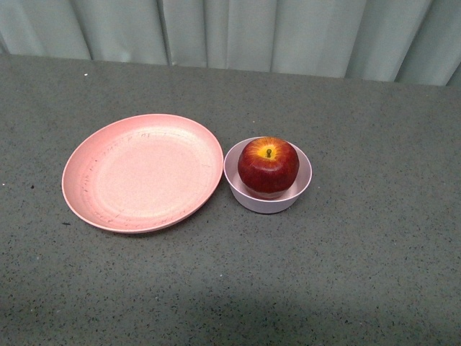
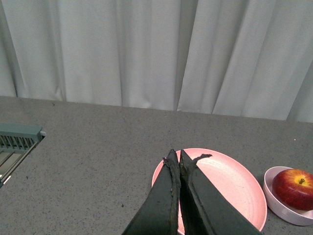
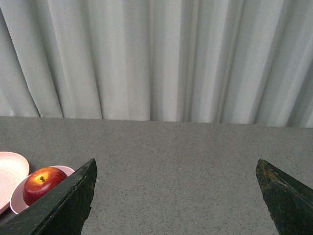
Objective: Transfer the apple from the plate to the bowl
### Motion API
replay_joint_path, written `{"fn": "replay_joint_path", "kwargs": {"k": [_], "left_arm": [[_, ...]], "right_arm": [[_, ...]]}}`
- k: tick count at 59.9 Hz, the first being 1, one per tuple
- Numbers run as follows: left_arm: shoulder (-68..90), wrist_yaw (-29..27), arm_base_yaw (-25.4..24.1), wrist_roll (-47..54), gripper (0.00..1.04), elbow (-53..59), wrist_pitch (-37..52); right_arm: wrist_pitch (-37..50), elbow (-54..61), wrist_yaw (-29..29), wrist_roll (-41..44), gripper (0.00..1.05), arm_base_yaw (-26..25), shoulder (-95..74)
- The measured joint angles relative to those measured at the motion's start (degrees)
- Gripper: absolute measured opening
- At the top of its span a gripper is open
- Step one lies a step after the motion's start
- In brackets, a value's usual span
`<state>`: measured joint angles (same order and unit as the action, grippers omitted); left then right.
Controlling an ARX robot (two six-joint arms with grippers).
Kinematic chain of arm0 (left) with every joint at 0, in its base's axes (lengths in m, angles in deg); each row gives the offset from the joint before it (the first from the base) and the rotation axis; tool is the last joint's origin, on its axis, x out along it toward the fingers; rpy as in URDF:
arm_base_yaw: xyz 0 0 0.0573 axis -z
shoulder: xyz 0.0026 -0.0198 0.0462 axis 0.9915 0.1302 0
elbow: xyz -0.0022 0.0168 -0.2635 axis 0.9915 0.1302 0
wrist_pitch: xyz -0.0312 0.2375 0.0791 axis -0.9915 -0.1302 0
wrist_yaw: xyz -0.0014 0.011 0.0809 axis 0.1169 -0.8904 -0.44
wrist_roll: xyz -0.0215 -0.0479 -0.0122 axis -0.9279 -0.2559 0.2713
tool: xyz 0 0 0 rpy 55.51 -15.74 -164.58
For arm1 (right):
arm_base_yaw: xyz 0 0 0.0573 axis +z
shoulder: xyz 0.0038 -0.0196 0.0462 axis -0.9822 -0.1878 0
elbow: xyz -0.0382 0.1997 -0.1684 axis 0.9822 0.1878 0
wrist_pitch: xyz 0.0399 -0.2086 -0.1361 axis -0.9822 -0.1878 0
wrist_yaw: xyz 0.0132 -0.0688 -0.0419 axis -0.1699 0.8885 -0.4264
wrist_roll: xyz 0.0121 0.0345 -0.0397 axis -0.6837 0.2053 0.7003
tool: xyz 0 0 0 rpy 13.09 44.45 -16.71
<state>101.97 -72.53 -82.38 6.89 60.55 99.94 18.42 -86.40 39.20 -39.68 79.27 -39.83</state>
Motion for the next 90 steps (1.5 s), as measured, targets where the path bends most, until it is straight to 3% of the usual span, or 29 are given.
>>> {"fn": "replay_joint_path", "kwargs": {"k": [21, 26, 39, 50, 69, 71, 90], "left_arm": [[-5.60, 0.00, 0.00, 0.00, 0.04, 0.00, -5.62], [-13.59, 0.09, 0.00, 0.00, 0.04, 0.00, -15.12], [-15.30, 0.11, 0.00, -0.04, 0.04, 0.00, -15.74], [-15.34, 0.11, 0.00, 0.00, 0.43, 0.00, -15.74], [-15.34, 0.11, 0.00, -0.02, 0.97, 0.00, -15.74], [-15.34, 0.09, 0.00, 0.09, 1.00, 0.00, -15.74], [-15.34, 0.11, 0.00, 0.13, 0.98, 0.00, -15.74]], "right_arm": [[0.00, 0.00, 0.00, 0.00, 0.95, 0.00, 0.00], [0.00, 0.00, 0.02, 0.00, 0.95, 0.00, 0.00], [0.00, 0.00, 0.00, 0.00, 0.95, 0.00, 0.00], [0.00, 0.00, 0.00, 0.00, 0.95, 0.00, 0.00], [0.00, 0.00, 0.00, 0.00, 0.95, 0.00, 0.00], [0.00, 0.00, 0.00, 0.00, 0.95, 0.00, 0.00], [0.00, 0.00, 0.00, 0.00, 0.95, 0.00, 0.00]]}}
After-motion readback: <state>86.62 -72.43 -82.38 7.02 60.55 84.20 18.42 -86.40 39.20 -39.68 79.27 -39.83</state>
